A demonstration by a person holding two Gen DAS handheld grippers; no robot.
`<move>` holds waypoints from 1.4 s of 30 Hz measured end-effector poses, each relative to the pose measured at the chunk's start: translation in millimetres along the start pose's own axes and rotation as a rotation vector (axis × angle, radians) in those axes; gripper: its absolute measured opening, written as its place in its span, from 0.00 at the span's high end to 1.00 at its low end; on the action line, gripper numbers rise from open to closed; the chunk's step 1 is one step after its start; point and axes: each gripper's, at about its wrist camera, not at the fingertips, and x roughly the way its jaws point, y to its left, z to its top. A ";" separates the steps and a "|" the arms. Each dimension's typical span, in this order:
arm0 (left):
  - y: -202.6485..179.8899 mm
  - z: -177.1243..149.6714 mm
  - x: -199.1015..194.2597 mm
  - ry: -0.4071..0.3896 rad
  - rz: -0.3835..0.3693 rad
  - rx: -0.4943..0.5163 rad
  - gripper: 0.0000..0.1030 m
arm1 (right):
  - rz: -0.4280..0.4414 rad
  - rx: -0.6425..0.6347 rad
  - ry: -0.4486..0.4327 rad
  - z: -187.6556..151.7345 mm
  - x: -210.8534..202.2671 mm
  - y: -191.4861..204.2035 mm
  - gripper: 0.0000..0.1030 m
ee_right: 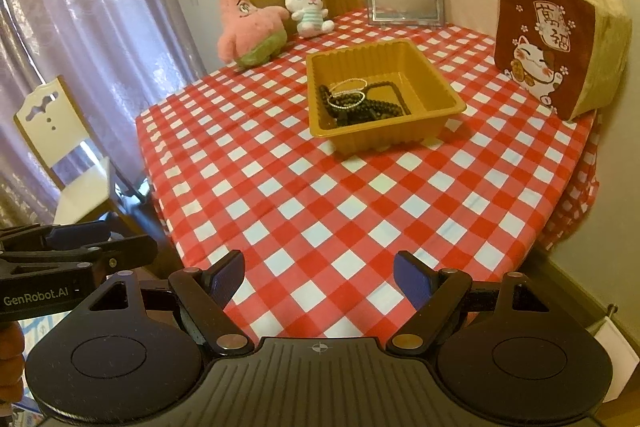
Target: Organize jewelry
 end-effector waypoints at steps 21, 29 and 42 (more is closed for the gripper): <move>-5.0 4.6 0.7 0.000 -0.006 0.007 0.36 | 0.001 -0.003 -0.002 1.9 -0.6 -0.8 0.21; -6.0 3.9 1.2 0.002 -0.005 0.005 0.36 | 0.000 -0.004 -0.001 4.6 -0.8 -2.5 0.21; -10.6 5.9 4.0 0.001 -0.005 0.008 0.36 | 0.001 -0.004 0.000 5.4 -0.1 -3.0 0.21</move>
